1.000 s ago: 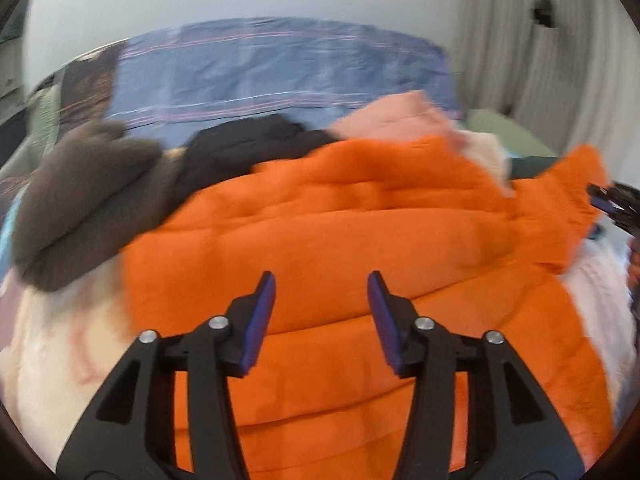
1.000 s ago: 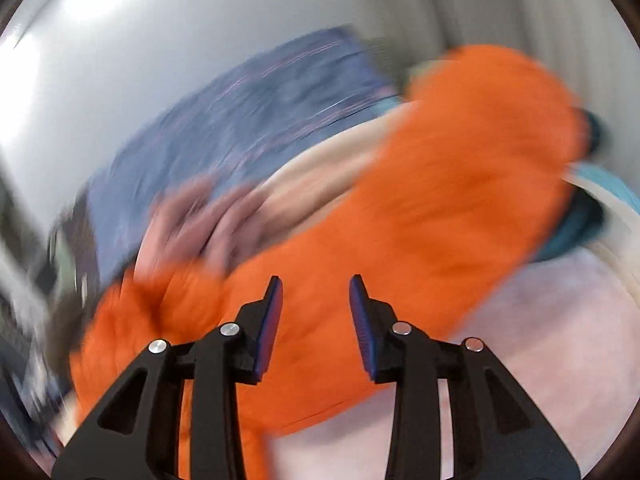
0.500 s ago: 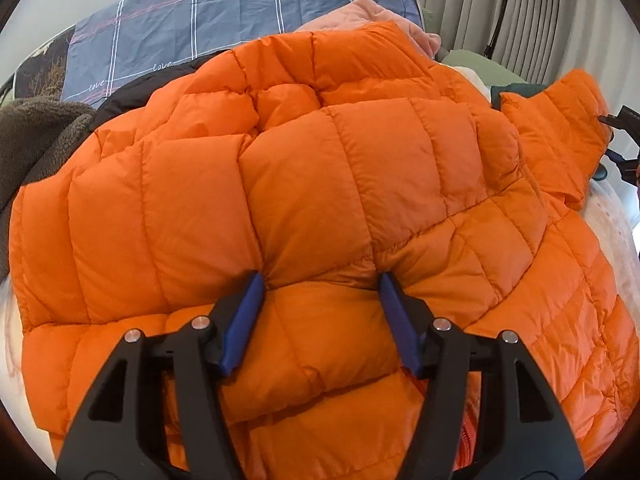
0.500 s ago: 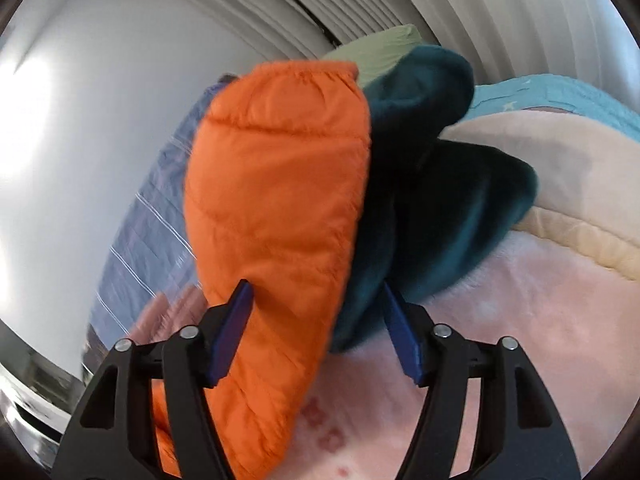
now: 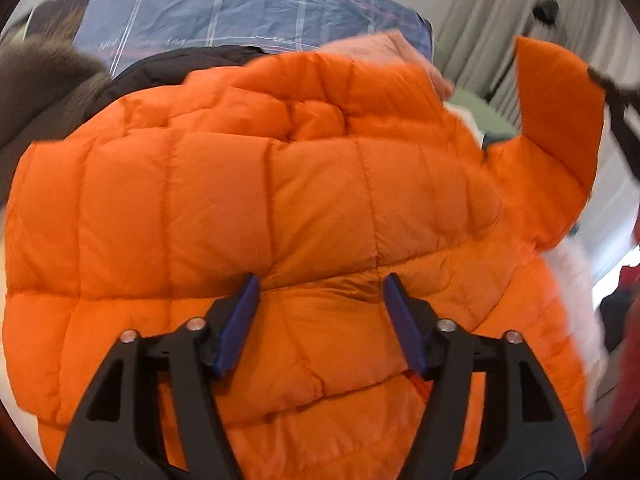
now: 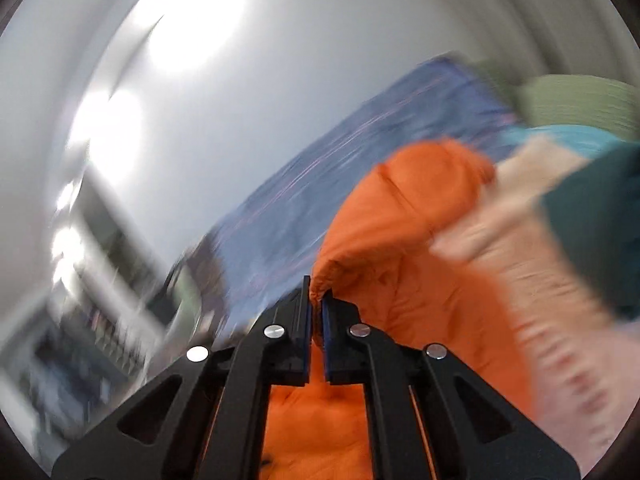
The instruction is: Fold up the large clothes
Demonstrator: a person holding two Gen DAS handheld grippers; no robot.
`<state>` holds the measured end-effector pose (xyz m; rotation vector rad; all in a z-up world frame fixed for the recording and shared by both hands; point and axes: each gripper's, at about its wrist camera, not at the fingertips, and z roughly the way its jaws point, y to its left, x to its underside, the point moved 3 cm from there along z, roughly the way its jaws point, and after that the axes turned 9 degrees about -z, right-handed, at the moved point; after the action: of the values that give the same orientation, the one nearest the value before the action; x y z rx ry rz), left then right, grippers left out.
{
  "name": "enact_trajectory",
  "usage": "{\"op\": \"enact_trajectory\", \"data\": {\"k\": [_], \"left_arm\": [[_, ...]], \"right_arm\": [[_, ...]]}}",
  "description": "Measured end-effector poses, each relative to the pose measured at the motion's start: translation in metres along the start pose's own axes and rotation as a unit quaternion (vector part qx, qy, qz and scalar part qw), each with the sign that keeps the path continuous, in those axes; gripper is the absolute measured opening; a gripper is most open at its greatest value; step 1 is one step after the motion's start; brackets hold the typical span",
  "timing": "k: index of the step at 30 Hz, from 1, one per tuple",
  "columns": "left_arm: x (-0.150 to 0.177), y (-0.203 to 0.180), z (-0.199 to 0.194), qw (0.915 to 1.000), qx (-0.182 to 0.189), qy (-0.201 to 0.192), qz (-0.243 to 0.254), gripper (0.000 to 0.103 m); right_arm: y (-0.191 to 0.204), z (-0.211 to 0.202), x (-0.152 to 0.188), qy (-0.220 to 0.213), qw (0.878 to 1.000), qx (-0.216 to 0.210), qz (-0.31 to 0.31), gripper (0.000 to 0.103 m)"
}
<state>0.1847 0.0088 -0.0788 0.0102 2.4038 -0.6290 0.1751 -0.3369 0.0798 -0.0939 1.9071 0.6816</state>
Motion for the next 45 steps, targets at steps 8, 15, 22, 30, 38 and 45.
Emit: {"op": "enact_trajectory", "data": {"k": [8, 15, 22, 30, 38, 45], "left_arm": [[-0.015, 0.045, -0.060, 0.9895, 0.094, -0.032, -0.105, 0.084], [-0.014, 0.052, -0.036, 0.9852, 0.108, 0.007, -0.133, 0.084], [-0.032, 0.025, -0.043, 0.9947, 0.077, -0.023, -0.065, 0.012], [-0.037, 0.066, -0.089, 0.9918, -0.105, -0.072, -0.012, 0.036], [-0.022, 0.085, -0.092, 0.9771, -0.195, -0.084, -0.009, 0.046], [-0.038, 0.004, -0.075, 0.9828, -0.127, -0.099, 0.091, 0.063]], "right_arm": [[0.095, 0.105, 0.149, 0.239, 0.956, -0.031, -0.164, 0.033], [0.100, 0.097, 0.177, 0.274, 0.948, -0.027, -0.160, 0.036], [0.096, 0.063, 0.156, 0.237, 0.954, -0.006, -0.184, 0.041], [0.044, 0.074, 0.142, 0.230, 0.950, 0.139, -0.161, 0.051], [0.037, 0.086, 0.147, 0.240, 0.945, 0.158, -0.159, 0.051], [0.033, 0.098, 0.135, 0.217, 0.950, 0.174, -0.144, 0.051]]}}
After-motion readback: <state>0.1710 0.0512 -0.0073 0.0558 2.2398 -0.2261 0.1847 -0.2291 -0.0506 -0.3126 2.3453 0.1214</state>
